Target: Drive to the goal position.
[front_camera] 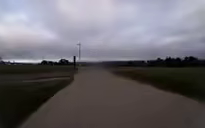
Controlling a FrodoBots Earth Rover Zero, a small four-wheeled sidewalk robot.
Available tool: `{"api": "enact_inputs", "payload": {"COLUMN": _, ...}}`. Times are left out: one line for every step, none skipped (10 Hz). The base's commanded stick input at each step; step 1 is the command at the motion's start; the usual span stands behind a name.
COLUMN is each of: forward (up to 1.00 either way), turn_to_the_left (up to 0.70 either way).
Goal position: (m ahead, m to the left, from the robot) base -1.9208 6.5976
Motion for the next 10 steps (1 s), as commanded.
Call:
{"api": "enact_inputs", "payload": {"forward": 0.85, "turn_to_the_left": 0.0}}
{"api": "enact_inputs", "payload": {"forward": 0.85, "turn_to_the_left": 0.0}}
{"api": "enact_inputs", "payload": {"forward": 0.85, "turn_to_the_left": 0.0}}
{"api": "enact_inputs", "payload": {"forward": 0.85, "turn_to_the_left": -0.24}}
{"api": "enact_inputs", "payload": {"forward": 0.85, "turn_to_the_left": -0.31}}
{"api": "enact_inputs", "payload": {"forward": 0.85, "turn_to_the_left": -0.34}}
{"api": "enact_inputs", "payload": {"forward": 0.85, "turn_to_the_left": -0.34}}
{"api": "enact_inputs", "payload": {"forward": 0.85, "turn_to_the_left": -0.02}}
{"api": "enact_inputs", "payload": {"forward": 0.85, "turn_to_the_left": -0.01}}
{"api": "enact_inputs", "payload": {"forward": 0.85, "turn_to_the_left": 0.0}}
